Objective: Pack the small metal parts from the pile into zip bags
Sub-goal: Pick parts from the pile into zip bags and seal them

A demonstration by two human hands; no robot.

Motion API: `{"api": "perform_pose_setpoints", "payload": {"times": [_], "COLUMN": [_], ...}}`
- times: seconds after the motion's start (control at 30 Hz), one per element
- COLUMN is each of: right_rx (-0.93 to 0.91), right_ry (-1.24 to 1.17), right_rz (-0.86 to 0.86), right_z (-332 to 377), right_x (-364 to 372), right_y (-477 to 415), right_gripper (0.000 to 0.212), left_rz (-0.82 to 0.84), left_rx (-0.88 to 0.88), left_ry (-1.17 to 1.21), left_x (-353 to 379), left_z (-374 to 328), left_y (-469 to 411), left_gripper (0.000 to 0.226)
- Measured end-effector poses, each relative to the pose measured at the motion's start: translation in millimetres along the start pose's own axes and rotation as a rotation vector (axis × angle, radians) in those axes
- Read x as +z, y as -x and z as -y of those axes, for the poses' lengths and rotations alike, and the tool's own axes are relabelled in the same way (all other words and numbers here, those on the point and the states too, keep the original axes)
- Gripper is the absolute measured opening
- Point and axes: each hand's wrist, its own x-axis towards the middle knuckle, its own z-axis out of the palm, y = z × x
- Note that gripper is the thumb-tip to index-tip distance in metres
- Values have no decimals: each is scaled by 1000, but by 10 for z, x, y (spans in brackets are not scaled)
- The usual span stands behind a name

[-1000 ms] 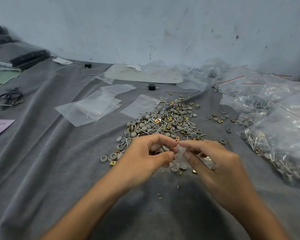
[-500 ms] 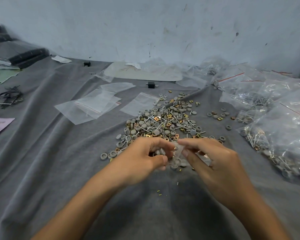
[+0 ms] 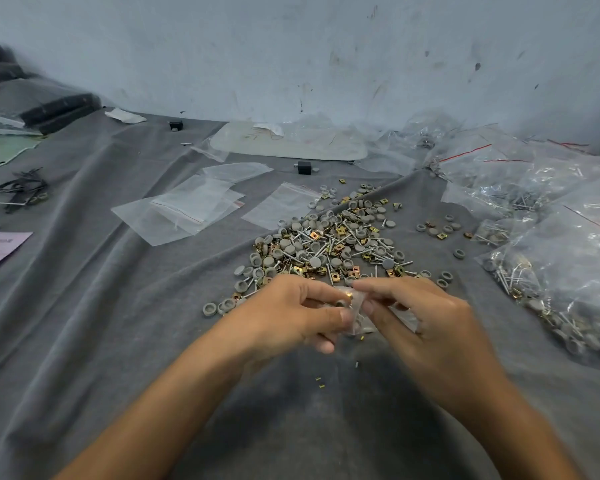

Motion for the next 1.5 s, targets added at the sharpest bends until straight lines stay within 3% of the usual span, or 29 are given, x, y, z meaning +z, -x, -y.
{"api": "perform_pose_setpoints", "payload": {"times": [0.37, 0.57, 0.87, 1.23, 1.5], "right_rx": [-9, -13, -26, -3, -5], "right_ry": [8, 28, 37, 26, 30], "right_rz": [-7, -13, -18, -17, -24], "right_z": [-14, -24, -5, 36, 54], "right_x": [-24, -45, -46, -58, -67], "right_y": [7, -2, -8, -15, -21], "right_gripper": [29, 28, 28, 26, 25], "left_rz": [-49, 129, 172, 37, 181], "left_rx": [-213, -320, -333, -248, -227], "left_ry": [592, 919, 852, 991, 1019], "left_x": [-2, -103, -107, -138, -37], "left_z": [5, -120, -195, -244, -251], "left_y": [-59, 76, 127, 84, 133], "left_gripper": [37, 68, 75, 93, 87]}}
